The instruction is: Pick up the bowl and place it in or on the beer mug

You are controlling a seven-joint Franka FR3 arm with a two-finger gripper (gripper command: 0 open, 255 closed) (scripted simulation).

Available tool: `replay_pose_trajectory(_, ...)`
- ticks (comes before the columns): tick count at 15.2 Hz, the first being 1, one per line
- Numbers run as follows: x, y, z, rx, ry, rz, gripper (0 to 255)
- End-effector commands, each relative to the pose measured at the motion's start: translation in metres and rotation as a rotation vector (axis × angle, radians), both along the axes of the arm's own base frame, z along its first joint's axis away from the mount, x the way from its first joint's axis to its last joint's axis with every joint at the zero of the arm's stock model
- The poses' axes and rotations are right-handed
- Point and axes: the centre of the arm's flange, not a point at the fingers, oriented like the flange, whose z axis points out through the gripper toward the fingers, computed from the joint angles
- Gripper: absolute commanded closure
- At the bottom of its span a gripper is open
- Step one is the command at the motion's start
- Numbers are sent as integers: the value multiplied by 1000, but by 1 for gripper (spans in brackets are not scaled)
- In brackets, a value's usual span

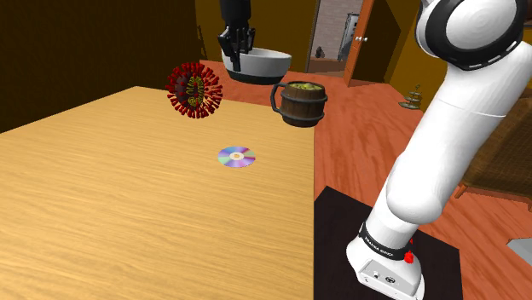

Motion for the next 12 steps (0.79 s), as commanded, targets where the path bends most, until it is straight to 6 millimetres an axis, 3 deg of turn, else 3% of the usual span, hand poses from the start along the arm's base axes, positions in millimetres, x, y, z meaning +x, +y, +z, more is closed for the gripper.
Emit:
replay_pose_trajectory(1,0,0,11,0,-1,0,255)
replay_pose_trajectory(7,0,0,41,0,-1,0,255)
replay_pose_trajectory(12,-22,-62,46,0,-1,0,255)
